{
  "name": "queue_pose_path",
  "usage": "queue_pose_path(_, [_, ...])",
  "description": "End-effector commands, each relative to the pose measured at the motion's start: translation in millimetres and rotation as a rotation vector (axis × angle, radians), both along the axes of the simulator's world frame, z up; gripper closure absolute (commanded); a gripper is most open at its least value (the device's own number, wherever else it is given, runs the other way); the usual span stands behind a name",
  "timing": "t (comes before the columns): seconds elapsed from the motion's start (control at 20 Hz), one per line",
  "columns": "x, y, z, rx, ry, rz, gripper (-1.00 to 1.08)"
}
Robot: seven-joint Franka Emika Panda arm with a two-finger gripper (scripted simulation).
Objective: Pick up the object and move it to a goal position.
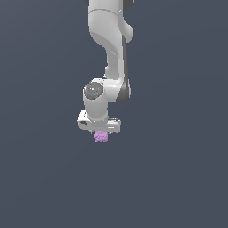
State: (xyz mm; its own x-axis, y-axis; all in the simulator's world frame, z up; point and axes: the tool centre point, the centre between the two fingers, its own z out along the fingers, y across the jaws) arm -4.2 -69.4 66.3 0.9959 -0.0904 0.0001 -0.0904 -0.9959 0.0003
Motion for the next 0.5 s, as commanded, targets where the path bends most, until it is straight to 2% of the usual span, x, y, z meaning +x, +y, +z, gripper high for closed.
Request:
queue_pose_path(0.0, [-0.8, -0.2, -12.8, 0.000, 0.000, 0.000, -0.92])
queue_pose_path(0.35, [0.3, -0.6, -26.8, 0.000, 0.000, 0.000, -0.92])
queue_pose_path(0.4, [0.3, -0.6, -26.8, 0.000, 0.000, 0.000, 1.08])
queue_pose_path(0.45, [0.3, -0.6, -26.8, 0.000, 0.000, 0.000, 1.08])
